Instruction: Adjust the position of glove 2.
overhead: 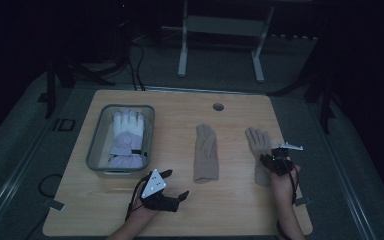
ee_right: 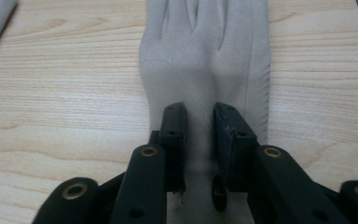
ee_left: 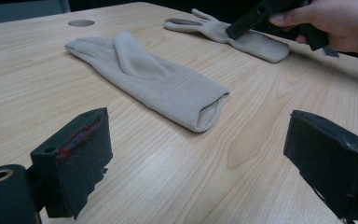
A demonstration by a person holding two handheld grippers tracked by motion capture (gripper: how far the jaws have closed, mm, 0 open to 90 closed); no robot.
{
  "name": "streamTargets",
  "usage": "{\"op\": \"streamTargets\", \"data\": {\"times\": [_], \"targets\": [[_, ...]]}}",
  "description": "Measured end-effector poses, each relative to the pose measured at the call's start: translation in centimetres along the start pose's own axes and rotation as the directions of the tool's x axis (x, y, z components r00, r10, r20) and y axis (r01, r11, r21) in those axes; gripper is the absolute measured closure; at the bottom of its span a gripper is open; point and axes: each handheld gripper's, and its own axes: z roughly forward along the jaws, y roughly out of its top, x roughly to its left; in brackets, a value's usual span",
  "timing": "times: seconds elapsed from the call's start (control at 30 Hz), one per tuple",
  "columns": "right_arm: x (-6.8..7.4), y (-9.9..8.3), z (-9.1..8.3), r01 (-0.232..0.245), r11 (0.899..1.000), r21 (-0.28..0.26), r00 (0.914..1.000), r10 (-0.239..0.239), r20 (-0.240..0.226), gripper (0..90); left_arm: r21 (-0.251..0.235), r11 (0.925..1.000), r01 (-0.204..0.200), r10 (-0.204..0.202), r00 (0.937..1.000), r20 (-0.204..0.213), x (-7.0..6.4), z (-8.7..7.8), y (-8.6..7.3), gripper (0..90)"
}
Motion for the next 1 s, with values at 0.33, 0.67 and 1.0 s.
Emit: {"op": "streamTargets", "data": {"times": [0.33, 0.67, 1.0], "targets": [[-0.5, 1.3, -1.6, 0.090, 0.995, -0.036, 0.9932, -0.093, -0.071, 50.8, 0.000, 1.0000, 0.002, -0.002, 1.0000, 0.002, 0.0, 0.0, 0.0, 7.9], [-1.1, 2.5, -1.2, 0.235, 0.972, -0.027, 0.9652, -0.236, -0.112, 50.0, -0.002, 1.0000, 0.005, -0.005, 1.0000, 0.002, 0.0, 0.0, 0.0, 7.9], [-2.4, 1.3, 0.9, 0.233, 0.972, 0.008, 0.9637, -0.230, -0.135, 53.3, -0.002, 1.0000, 0.004, -0.004, 1.0000, 0.003, 0.0, 0.0, 0.0, 7.9]]}}
